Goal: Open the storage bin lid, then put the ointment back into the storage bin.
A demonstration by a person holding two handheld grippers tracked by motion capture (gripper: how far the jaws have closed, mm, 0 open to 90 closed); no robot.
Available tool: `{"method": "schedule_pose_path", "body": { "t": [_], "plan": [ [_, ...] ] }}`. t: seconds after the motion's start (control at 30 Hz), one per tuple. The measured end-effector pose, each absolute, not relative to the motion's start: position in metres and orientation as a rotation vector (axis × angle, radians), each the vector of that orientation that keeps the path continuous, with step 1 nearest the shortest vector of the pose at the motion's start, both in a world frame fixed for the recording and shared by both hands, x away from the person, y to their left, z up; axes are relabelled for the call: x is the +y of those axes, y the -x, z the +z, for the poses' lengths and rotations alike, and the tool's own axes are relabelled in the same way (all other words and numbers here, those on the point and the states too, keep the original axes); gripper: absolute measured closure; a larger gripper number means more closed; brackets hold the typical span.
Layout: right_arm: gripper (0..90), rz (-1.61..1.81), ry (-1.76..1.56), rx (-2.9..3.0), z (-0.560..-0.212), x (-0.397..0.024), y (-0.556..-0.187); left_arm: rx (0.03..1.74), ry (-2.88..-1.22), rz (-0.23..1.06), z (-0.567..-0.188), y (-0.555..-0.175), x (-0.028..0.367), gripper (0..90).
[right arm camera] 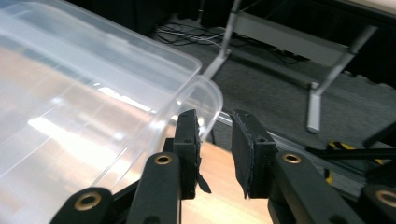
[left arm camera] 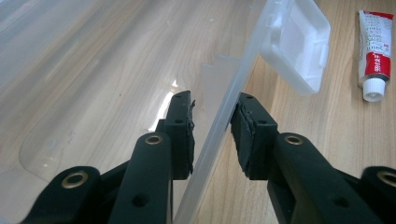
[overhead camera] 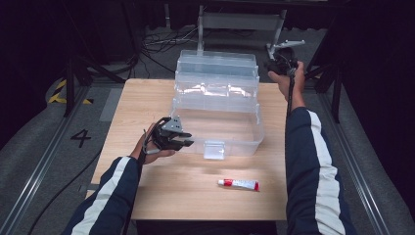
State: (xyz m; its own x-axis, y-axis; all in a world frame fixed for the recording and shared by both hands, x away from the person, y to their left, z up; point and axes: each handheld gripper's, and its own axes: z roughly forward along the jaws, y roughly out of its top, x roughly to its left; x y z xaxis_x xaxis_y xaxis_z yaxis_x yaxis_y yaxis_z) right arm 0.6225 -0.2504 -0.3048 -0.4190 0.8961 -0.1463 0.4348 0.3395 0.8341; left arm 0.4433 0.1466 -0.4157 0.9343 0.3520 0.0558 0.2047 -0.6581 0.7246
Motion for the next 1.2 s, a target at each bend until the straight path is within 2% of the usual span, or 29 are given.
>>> {"method": "schedule_pose_path", "body": {
  "t": [0.73, 1.2],
  "plan": [
    [60.4, 1.106, -0.961, 2.162, -0.325, -0.269, -0.507, 0.38, -2.323, 0.261, -0.414, -0.441, 0.144, 70.6],
    [55.8, 1.083, -0.817, 2.344, -0.357, -0.266, -0.439, 0.387, -2.354, 0.318, -0.408, -0.435, 0.145, 70.6]
  ]
}}
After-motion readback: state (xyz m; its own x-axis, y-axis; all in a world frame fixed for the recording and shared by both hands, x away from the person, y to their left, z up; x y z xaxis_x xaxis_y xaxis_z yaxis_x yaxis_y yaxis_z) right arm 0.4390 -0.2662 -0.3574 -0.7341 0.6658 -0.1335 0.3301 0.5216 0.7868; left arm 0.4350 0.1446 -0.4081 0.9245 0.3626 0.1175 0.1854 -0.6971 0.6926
